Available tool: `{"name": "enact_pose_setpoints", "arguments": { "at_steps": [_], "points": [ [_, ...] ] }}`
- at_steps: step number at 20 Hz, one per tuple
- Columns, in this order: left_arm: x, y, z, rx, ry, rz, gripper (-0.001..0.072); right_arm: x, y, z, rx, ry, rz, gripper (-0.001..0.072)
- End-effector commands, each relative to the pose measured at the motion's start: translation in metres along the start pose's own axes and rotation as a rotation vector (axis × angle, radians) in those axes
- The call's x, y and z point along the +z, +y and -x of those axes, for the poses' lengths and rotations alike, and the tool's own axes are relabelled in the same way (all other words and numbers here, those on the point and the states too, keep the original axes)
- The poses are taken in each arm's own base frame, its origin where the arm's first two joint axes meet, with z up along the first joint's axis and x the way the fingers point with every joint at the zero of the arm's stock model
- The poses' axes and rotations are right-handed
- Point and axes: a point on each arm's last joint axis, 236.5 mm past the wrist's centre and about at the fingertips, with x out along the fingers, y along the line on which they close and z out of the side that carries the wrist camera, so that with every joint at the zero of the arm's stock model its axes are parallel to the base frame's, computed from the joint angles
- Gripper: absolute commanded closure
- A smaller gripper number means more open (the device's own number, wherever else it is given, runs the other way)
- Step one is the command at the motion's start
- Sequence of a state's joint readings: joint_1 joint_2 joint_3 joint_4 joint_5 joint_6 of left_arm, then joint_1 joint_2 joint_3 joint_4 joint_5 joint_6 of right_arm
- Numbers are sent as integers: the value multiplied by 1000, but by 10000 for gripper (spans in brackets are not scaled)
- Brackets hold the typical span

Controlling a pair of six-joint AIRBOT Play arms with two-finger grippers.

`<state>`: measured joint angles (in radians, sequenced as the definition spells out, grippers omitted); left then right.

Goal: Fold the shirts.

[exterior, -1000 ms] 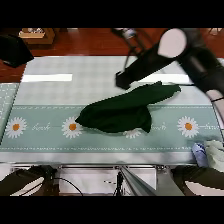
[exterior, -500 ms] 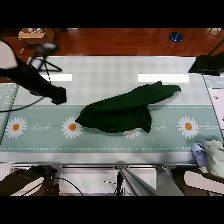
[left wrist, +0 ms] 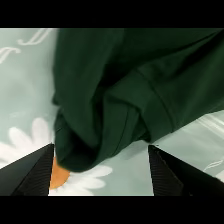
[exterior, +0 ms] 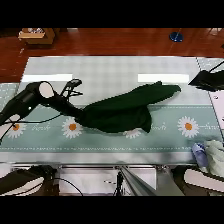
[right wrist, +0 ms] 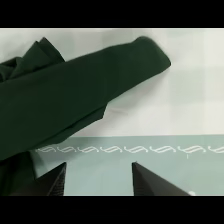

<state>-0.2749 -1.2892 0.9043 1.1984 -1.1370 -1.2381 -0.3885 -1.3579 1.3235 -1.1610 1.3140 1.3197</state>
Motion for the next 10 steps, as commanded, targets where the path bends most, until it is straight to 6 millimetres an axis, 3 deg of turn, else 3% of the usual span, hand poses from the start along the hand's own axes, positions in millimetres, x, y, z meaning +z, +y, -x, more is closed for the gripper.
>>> {"name": "enact_pose_setpoints", "arguments": {
  "at_steps": [1, 3, 4, 6, 7, 10],
  "points": [
    [5, -18, -17, -108, -10, 3, -11, -10, -4, -10, 6, 23, -6, 226],
    [7, -26, -14, -137, -16, 5, -8, -10, -4, -10, 4, 23, -5, 226],
    [5, -28, -14, -145, -7, 7, 78, -10, -4, -10, 4, 23, -6, 227],
    [1, -31, -14, -160, 7, 9, 136, -10, -4, -10, 4, 23, -6, 227],
    [0, -34, -13, -169, 14, 9, 225, -10, -4, -10, 4, 23, -6, 227],
    [-3, -40, -17, -173, 29, -8, 249, -10, -4, -10, 4, 22, -7, 227]
  ]
}}
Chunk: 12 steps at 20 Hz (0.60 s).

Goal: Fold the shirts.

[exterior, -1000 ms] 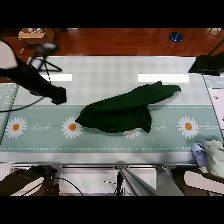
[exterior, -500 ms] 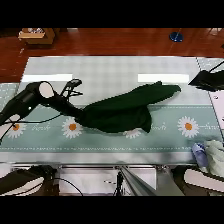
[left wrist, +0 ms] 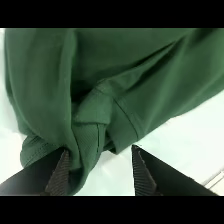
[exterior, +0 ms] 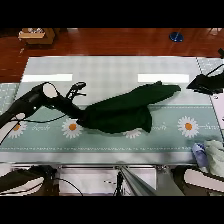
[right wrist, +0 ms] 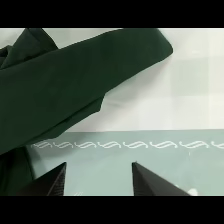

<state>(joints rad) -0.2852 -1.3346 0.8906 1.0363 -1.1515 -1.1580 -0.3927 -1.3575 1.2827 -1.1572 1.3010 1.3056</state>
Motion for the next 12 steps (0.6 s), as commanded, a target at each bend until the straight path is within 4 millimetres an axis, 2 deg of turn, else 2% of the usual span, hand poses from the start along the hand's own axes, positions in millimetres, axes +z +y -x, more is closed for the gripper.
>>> {"name": "enact_pose_setpoints", "arguments": {
  "at_steps": [1, 5, 6, 7, 8, 11, 12],
  "points": [
    [-4, -8, -7, -21, 25, -11, 247, 0, 0, 0, -1, 0, -1, 227],
    [-12, -4, -27, -35, 91, 13, 249, 0, 0, 0, 0, -1, -1, 228],
    [-16, -2, -33, -41, 112, 26, 333, 0, 0, 0, -1, -1, -1, 227],
    [-22, -1, -38, -51, 145, 38, 618, 1, -1, 0, -3, -6, 0, 228],
    [-27, -1, -40, -60, 174, 44, 684, 3, -2, 0, -9, -14, 0, 228],
    [-29, -4, -36, -66, 180, 38, 685, 4, -6, -16, 8, 6, -31, 225],
    [-26, -6, -33, -64, 167, 31, 685, 5, 1, -26, 57, 22, -58, 184]
  ]
}}
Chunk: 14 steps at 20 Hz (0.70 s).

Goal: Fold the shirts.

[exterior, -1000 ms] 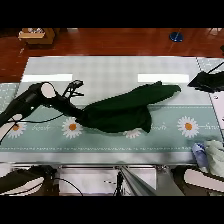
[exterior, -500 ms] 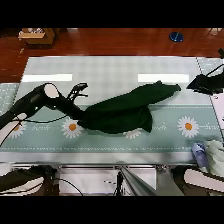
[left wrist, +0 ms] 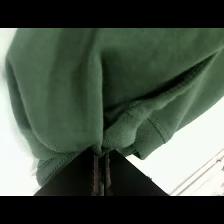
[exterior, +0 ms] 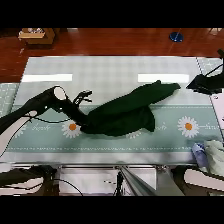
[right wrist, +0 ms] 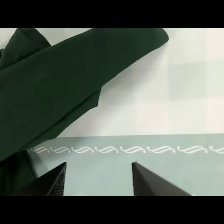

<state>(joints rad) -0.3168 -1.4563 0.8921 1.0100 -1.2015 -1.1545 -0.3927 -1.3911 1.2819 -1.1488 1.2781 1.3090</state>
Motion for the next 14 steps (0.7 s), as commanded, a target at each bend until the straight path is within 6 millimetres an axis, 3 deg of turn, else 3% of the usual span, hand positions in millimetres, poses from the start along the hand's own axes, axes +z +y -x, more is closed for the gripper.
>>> {"name": "enact_pose_setpoints", "arguments": {
  "at_steps": [1, 4, 8, 10, 12, 14],
  "points": [
    [0, -4, 7, 2, -4, -15, 685, 4, 13, -25, 108, 25, -71, 124],
    [5, -10, 18, 10, -41, -37, 685, 19, 25, -59, 239, 15, -186, 133],
    [8, -15, 29, 17, -76, -57, 685, 34, 4, -98, 226, -19, -294, 141],
    [9, -18, 33, 20, -90, -65, 685, 40, -7, -112, 205, -40, -332, 181],
    [10, -19, 37, 23, -104, -74, 685, 48, -13, -124, 181, -79, -339, 323],
    [12, -21, 41, 29, -120, -106, 685, 65, -15, -128, 152, -152, -329, 539]
  ]
}}
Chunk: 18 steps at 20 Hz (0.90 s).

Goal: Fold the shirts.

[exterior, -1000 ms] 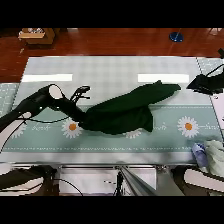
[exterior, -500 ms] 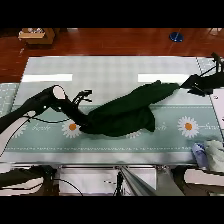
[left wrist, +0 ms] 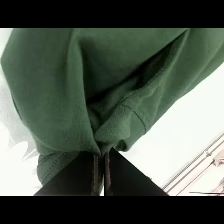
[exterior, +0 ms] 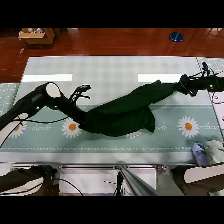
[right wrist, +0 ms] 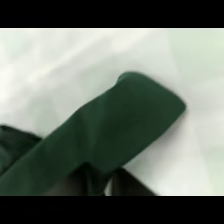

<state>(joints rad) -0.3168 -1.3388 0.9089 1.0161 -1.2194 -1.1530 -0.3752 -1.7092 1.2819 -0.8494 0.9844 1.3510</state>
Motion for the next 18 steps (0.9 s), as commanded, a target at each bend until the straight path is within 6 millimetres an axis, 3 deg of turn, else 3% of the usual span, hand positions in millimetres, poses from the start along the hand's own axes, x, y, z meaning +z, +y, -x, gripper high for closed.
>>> {"name": "enact_pose_setpoints", "arguments": {
  "at_steps": [1, 3, 5, 7, 8, 11, 14, 16, 18],
  "points": [
    [4, -3, 7, 9, -31, -51, 685, 32, 0, -11, -15, -139, -15, 647],
    [12, -3, 18, 38, -57, -85, 686, 43, 20, -2, 43, -178, -24, 686],
    [36, -5, 51, 102, -148, -149, 687, 50, 45, 22, 74, -199, 70, 687],
    [71, -11, 113, 199, -303, -211, 687, 54, 89, 67, 123, -230, 202, 687],
    [88, -14, 156, 265, -399, -230, 687, 55, 112, 94, 147, -257, 256, 687],
    [109, -38, 295, 468, -674, -298, 687, 50, 193, 205, 210, -428, 445, 687],
    [89, -84, 407, 622, -881, -378, 687, 24, 268, 329, 261, -675, 597, 687],
    [61, -119, 463, 665, -1011, -385, 687, -8, 302, 407, 265, -831, 665, 687],
    [28, -150, 497, 678, -1103, -404, 687, -46, 318, 469, 232, -957, 703, 687]
  ]
}}
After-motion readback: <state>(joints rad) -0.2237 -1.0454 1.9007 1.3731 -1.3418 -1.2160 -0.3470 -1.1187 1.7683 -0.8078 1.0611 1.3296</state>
